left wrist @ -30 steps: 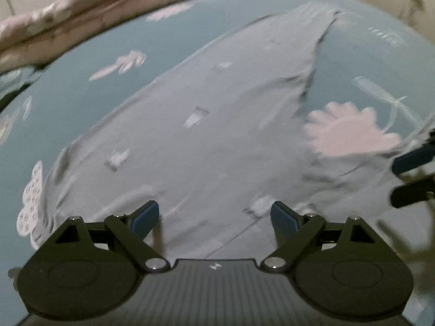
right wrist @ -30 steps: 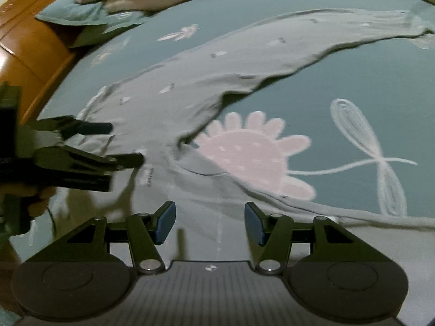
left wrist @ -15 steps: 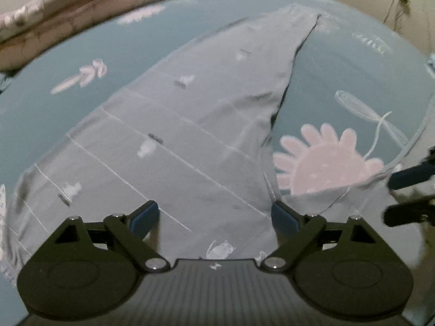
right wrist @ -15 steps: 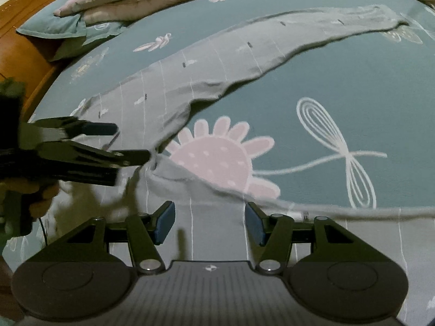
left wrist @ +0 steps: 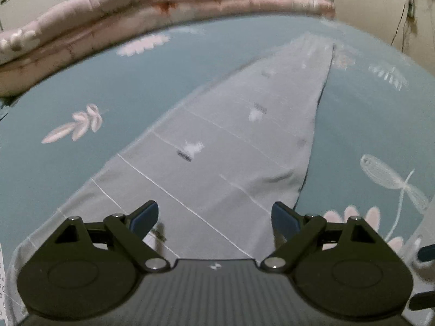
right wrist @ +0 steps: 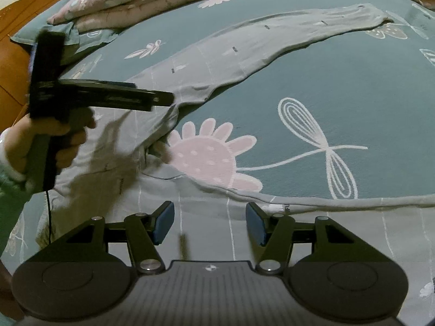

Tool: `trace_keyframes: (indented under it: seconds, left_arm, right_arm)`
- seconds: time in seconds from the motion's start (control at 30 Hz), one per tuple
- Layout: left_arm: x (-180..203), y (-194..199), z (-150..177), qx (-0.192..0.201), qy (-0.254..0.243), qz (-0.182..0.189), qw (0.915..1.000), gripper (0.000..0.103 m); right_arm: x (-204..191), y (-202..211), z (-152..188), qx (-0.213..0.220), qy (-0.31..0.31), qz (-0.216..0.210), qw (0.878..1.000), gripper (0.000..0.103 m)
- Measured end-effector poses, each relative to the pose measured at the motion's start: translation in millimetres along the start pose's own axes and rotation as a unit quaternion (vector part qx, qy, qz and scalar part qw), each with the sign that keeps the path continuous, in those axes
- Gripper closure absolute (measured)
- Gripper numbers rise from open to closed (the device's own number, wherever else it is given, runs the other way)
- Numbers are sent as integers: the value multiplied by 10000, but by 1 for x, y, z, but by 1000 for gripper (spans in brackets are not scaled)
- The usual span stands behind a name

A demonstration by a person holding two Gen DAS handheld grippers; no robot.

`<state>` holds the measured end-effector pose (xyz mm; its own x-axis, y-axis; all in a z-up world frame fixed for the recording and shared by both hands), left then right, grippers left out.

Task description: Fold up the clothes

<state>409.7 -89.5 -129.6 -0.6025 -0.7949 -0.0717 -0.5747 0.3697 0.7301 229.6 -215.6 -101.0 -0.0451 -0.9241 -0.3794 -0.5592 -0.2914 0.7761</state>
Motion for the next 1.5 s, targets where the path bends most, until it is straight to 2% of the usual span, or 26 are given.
trace_keyframes:
  seconds: [0.13,0.23,0.3,0.43,0.5,0.57,0.7,0.77,0.87,0.97,1.0,1.1,1.3,1.4,1.5]
  left_arm:
    - [5,1,1,12,-286,18,9996,13]
    - [2,18,-8,279,-232,59,9993,13]
    - [0,19,-9,291,-219,79,9993,12]
    - [4,-3,3,-139,-339,84,9993,12]
    - [6,0,-3,-110,-352,173,9992,13]
    - [8,6,-18,118,-399,268,9988,12]
    - [14,-2,-45,362,-433,196,9982,12]
    - [18,-14,-50,350,-340,202,9986,12]
    - [23,-38,-46,89,-331,185,9992,12]
    - [24,-39,-45,42,-369,191,9991,13]
    - [22,-30,-48,143,-415,160,9989,13]
    - [6,4,-56,588,-590,22,9965,13]
    - [-62,53,-52,1010,-818,-215,9913,13]
    - [-106,62,-39,920,-840,-389,9914,13]
    - [-150,65,-24,697,-408,-514,9954,13]
  right_arm:
    - [5,1,0,0,-62,19,10000,40]
    - [7,1,-1,14,-123,5,9999,40]
    - [7,0,-2,11,-127,2,9999,40]
    - [6,-2,-1,-10,-131,4,9999,39]
    - [6,-3,-1,-15,-138,25,9999,39]
    - [6,0,-2,11,-122,37,9999,39]
    - [7,2,-3,58,-122,54,9999,39]
    - [7,2,-2,53,-145,62,9999,39]
    - [8,2,-2,60,-152,69,9998,39]
    - [12,6,-3,87,-163,131,9997,39]
    - [14,7,-5,114,-177,140,9997,39]
    - [18,11,-10,205,-222,139,9994,39]
    - [16,10,-21,302,-159,24,9994,39]
    - [10,6,-24,261,-9,-37,9997,39]
    - [4,3,-25,230,117,-85,9996,39]
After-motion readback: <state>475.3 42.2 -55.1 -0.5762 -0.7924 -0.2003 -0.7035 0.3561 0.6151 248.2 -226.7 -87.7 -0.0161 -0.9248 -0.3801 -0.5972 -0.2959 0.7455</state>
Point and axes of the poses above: each gripper's, at about its wrist camera, not at the fingertips, and y roughly against the way its jaws point, x to its right, z to its underside, the point moved 10 cm from there along -y, roughly the way its jaws point, and after that the axes turned 7 degrees about x, right-handed, at the moved point
